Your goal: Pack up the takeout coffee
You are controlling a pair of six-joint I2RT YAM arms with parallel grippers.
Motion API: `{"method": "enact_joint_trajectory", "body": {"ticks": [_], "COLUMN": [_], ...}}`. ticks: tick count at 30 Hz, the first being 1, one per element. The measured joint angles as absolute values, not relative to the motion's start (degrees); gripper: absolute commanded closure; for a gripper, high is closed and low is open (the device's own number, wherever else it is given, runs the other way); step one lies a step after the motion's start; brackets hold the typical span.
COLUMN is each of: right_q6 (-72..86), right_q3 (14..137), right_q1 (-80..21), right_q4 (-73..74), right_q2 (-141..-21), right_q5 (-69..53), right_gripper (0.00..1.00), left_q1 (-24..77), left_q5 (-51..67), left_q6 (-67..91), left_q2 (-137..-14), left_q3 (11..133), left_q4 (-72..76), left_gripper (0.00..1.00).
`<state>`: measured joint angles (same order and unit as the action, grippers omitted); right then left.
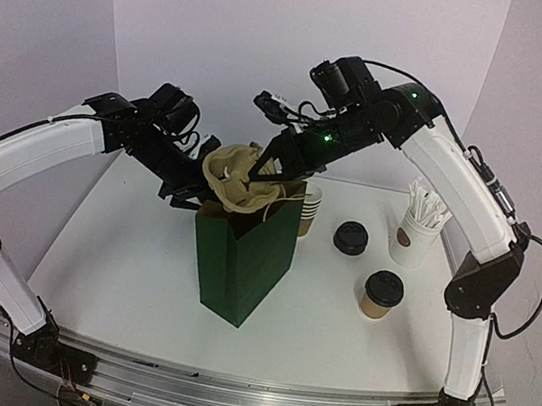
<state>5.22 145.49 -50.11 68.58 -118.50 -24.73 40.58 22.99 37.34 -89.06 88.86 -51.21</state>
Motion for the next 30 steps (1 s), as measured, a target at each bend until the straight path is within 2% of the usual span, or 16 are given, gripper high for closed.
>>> {"method": "enact_joint_trajectory", "body": {"ticks": [17,30], "right_q6": [2.4,-1.5], "right_q3": [144.8,142.9], "right_q1": [-44.0,-45.5], "right_q4": [68.6,69.9], "right_q2": [-122.6,-124.0], "right_q5": [-26.1,-18.7], "right_gripper": [0.83,0.83], "left_q1": [40.6,40.6], "left_q5": [23.4,25.1], "left_q6": [36.0,31.0], "left_q2": [-88.1,-88.2], "left_q3": [88.8,88.8], "left_q4": [-56.6,-63.3], "left_gripper": [0.43,0.44]}}
